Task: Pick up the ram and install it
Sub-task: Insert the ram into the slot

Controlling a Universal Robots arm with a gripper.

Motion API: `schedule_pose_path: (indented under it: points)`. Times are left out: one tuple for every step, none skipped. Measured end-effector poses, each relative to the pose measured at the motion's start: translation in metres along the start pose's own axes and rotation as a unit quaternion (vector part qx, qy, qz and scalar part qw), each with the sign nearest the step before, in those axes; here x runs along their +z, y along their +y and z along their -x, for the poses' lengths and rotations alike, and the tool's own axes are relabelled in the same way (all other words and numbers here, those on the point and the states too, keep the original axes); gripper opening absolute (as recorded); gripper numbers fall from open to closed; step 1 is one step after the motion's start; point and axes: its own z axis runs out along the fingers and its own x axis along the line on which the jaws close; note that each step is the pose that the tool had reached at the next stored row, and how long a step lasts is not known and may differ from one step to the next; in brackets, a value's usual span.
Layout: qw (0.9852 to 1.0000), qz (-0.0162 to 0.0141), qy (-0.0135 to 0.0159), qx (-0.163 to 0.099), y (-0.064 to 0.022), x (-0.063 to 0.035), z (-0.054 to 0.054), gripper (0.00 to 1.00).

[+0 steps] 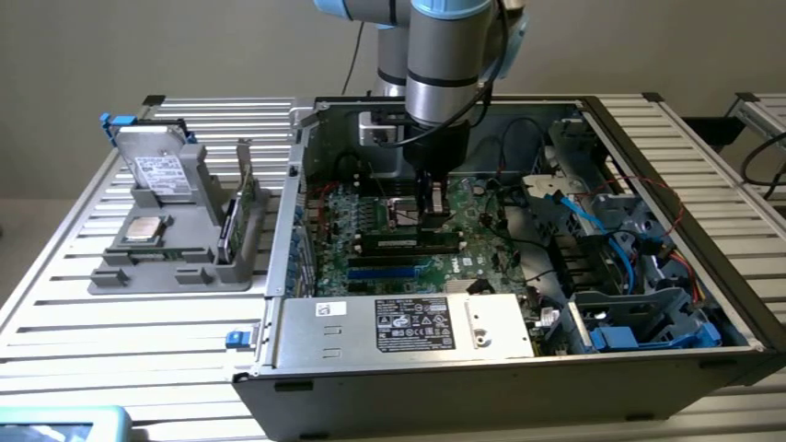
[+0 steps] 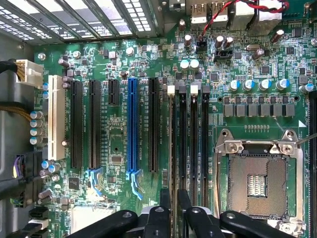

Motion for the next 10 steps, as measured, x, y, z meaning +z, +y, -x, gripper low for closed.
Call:
schedule_pose_path:
  points:
    - [1.0000,0.0000,0.0000,0.000,0.0000,0.0000,0.0000,0.20]
    - [1.0000,0.0000,0.0000,0.000,0.0000,0.0000,0.0000,0.20]
    - [1.0000,0.0000,0.0000,0.000,0.0000,0.0000,0.0000,0.20]
    - [1.0000,0.0000,0.0000,0.000,0.0000,0.0000,0.0000,0.20]
    - [1.0000,0.0000,0.0000,0.000,0.0000,0.0000,0.0000,0.20]
    - [1.0000,0.0000,0.0000,0.000,0.0000,0.0000,0.0000,0.20]
    - [1.0000,0.0000,0.0000,0.000,0.0000,0.0000,0.0000,0.23]
    - [1.0000,0.0000,-0.0001,0.000,0.0000,0.0000,0.0000,0.23]
    - [1.0000,0.0000,0.0000,0.000,0.0000,0.0000,0.0000,0.28]
    - [1.0000,0.0000,0.0000,0.000,0.0000,0.0000,0.0000,0.35]
